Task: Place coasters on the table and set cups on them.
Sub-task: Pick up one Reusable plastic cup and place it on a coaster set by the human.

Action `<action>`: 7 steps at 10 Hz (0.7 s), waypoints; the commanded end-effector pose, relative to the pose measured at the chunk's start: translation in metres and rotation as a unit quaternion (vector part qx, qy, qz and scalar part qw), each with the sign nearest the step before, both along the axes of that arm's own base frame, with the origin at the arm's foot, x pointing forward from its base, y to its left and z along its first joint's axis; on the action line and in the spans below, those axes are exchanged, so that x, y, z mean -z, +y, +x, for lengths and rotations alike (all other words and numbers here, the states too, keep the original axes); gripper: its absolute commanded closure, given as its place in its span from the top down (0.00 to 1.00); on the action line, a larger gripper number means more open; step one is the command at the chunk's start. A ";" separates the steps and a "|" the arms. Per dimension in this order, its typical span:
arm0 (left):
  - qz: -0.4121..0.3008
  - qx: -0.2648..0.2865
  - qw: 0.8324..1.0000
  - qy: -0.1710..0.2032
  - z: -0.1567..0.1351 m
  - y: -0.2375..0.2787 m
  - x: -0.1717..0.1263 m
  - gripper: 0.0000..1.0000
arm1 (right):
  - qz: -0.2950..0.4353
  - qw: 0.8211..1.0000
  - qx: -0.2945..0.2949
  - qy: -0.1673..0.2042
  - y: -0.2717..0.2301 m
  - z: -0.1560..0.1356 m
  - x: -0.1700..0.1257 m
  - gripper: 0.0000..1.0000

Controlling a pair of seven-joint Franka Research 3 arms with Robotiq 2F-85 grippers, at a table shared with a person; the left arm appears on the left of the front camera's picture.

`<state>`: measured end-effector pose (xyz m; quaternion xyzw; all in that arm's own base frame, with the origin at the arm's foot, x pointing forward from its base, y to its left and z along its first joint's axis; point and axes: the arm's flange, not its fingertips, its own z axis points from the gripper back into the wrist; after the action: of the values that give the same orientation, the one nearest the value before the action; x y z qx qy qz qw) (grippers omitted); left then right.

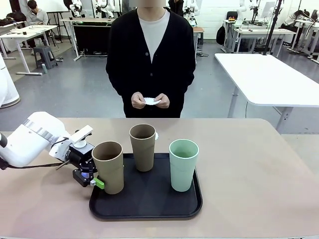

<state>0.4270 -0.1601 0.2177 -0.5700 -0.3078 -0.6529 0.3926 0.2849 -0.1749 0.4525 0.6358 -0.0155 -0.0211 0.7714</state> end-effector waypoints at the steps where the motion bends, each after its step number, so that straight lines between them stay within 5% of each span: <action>1: -0.003 0.002 1.000 -0.015 0.004 -0.006 0.005 1.00 | 0.002 1.000 0.001 -0.002 -0.001 -0.001 -0.001 1.00; 4: -0.015 0.007 1.000 -0.018 0.005 -0.006 0.006 1.00 | 0.002 1.000 0.001 -0.002 -0.001 -0.001 -0.001 1.00; 5: -0.020 0.011 1.000 -0.021 0.004 -0.006 0.005 0.48 | 0.002 1.000 0.001 -0.002 -0.001 -0.001 -0.001 1.00; 6: -0.021 0.012 0.999 -0.021 0.004 -0.006 0.006 0.41 | 0.002 1.000 0.001 -0.002 -0.001 -0.001 -0.001 1.00; 7: -0.021 0.013 0.999 -0.021 0.005 -0.005 0.006 0.00 | 0.002 1.000 0.001 -0.002 -0.001 -0.001 -0.001 1.00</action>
<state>0.4323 -0.1650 0.2161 -0.5716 -0.3082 -0.6543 0.3875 0.2849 -0.1749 0.4525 0.6358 -0.0155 -0.0211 0.7714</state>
